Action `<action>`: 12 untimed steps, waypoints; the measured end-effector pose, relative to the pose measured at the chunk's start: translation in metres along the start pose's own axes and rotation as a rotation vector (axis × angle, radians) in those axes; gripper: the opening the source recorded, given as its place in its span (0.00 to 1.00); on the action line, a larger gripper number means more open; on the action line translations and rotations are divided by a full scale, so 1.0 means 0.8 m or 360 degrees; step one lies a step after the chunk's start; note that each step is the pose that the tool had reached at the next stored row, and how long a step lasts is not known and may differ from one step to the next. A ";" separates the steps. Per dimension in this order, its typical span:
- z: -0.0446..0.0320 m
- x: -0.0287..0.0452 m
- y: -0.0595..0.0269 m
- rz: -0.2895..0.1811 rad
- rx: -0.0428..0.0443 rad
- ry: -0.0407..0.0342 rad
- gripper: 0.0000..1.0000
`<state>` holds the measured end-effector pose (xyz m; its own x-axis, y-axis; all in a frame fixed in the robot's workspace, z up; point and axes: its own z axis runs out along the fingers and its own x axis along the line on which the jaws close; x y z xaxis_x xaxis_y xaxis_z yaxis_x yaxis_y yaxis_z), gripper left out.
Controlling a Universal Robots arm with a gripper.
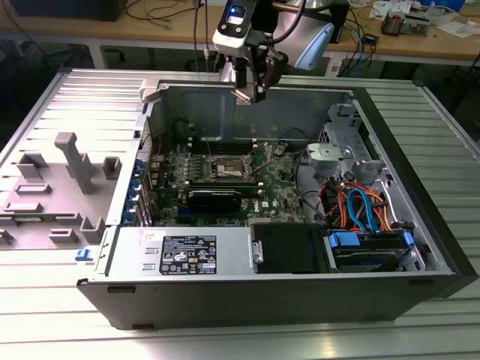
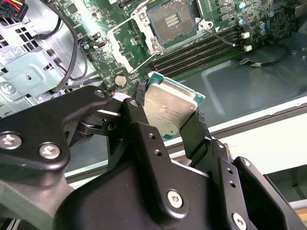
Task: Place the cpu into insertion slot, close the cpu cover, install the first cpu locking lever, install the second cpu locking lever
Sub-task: 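Place the cpu into insertion slot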
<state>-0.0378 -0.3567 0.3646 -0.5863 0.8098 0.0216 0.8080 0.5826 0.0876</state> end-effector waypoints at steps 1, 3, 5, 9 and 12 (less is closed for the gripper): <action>0.0000 0.0000 0.000 0.0003 0.0000 0.0000 0.54; 0.0002 0.0000 0.000 0.0011 0.0000 -0.0001 0.54; 0.0003 0.0000 0.000 0.0018 0.0000 -0.0002 0.54; 0.0004 0.0000 0.000 0.0034 -0.0001 -0.0003 0.54; 0.0006 0.0000 0.000 0.0045 -0.0001 -0.0004 0.54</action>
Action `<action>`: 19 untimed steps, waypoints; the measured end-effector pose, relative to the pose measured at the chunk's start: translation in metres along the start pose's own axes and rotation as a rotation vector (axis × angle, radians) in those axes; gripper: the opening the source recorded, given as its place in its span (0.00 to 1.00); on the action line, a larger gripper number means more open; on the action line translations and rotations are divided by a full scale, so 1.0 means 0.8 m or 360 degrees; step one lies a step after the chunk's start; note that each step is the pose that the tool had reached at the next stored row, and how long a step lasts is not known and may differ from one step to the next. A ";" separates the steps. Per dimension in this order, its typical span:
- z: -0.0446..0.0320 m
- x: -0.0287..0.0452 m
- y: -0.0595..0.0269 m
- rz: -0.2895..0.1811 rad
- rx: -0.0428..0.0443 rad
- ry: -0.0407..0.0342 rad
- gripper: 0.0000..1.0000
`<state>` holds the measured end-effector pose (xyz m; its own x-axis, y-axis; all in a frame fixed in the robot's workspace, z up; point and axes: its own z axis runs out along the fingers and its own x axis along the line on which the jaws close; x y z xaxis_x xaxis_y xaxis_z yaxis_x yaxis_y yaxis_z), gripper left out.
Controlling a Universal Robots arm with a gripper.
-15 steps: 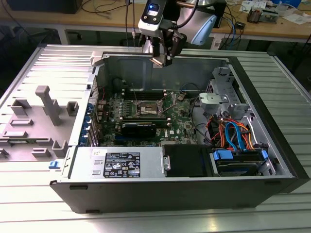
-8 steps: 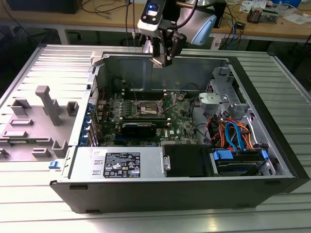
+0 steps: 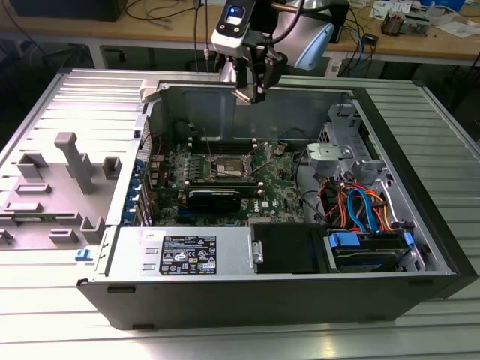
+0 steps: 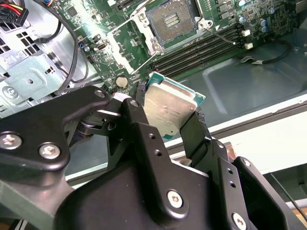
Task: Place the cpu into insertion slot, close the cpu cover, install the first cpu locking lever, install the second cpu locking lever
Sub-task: 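Place the cpu into insertion slot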
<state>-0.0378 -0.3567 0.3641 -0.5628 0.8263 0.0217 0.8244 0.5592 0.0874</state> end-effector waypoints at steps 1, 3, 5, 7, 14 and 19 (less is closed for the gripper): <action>0.0000 0.0000 0.000 0.0003 0.0000 0.0000 0.54; 0.0001 0.0000 0.000 0.0010 0.0000 -0.0001 0.54; 0.0003 0.0000 0.000 0.0017 0.0000 -0.0001 0.54; 0.0003 0.0000 0.000 0.0024 0.0000 -0.0002 0.54; 0.0005 0.0007 -0.001 0.0077 -0.0001 -0.0007 0.54; 0.0005 0.0018 -0.003 0.0091 -0.0002 -0.0008 0.54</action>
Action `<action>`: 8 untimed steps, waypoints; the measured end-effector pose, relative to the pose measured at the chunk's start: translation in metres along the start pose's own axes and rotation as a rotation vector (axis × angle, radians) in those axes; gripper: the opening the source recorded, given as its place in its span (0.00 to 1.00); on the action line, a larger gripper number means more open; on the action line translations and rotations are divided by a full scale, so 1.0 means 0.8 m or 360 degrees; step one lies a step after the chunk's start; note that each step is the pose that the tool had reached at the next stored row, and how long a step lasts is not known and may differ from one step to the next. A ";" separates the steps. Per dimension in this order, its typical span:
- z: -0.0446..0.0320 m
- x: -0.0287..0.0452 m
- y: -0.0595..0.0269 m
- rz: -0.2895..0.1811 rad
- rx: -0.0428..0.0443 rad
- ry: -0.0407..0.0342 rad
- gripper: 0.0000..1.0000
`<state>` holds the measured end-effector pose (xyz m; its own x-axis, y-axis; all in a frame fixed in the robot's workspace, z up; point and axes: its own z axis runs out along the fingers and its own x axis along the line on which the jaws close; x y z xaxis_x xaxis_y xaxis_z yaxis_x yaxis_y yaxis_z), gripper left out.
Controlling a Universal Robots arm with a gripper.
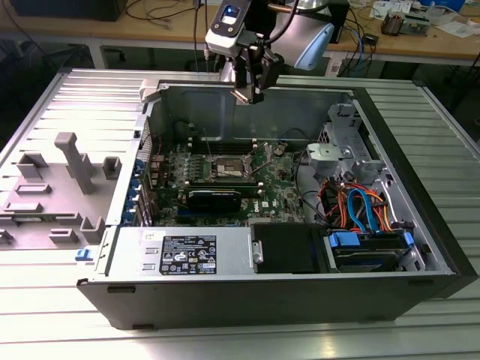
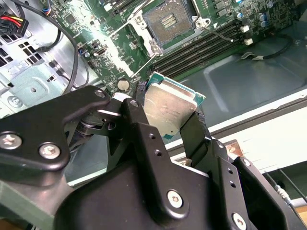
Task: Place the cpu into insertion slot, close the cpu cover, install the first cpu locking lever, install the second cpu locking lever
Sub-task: 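Place the cpu into insertion slot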
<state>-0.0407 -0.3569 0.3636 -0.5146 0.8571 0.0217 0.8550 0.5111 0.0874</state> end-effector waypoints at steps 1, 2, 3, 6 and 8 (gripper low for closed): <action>0.0000 0.0000 0.000 0.0000 0.0000 0.0000 0.54; 0.0000 0.0000 0.000 0.0000 0.0000 0.0000 0.54; 0.0000 0.0000 0.000 0.0000 0.0000 0.0000 0.54; 0.0000 0.0000 0.000 0.0001 0.0000 0.0000 0.54; 0.0000 0.0000 0.000 0.0004 0.0000 0.0000 0.54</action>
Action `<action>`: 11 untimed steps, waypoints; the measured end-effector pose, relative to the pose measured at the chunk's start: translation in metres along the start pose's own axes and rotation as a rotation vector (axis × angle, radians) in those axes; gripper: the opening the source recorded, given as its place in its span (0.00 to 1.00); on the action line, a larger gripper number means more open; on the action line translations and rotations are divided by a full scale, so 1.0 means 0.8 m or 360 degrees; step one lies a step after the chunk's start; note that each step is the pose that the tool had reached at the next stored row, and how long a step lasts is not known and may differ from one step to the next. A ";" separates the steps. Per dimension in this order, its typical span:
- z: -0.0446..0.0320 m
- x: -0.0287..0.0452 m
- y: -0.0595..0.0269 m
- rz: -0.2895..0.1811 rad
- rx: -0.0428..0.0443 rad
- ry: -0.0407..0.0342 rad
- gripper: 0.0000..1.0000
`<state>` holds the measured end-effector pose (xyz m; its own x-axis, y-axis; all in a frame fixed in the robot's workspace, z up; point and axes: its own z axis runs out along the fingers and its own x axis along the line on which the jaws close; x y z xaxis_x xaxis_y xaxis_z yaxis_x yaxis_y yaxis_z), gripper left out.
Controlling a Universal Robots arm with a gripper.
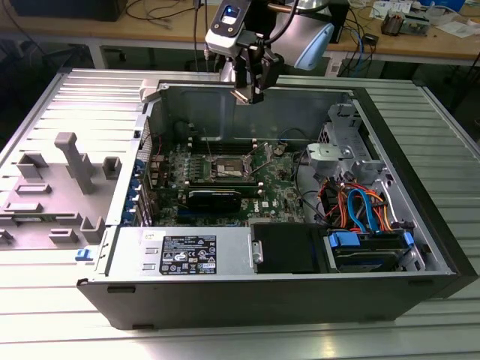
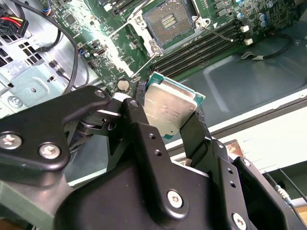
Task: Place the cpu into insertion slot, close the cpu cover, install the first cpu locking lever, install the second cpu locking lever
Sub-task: 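Place the cpu into insertion slot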
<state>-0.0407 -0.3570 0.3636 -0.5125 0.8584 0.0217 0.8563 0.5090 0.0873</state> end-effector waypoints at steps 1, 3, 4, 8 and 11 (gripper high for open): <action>0.0000 0.0000 0.000 0.0003 0.0000 0.0000 0.54; 0.0002 0.0000 0.000 0.0013 0.0000 -0.0001 0.54; 0.0002 0.0000 0.000 0.0017 0.0000 -0.0001 0.54; 0.0005 0.0000 0.000 0.0039 -0.0001 -0.0003 0.54; 0.0007 0.0000 0.000 0.0057 -0.0001 -0.0005 0.54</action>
<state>-0.0408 -0.3569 0.3630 -0.4815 0.8762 0.0218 0.8740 0.4781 0.0875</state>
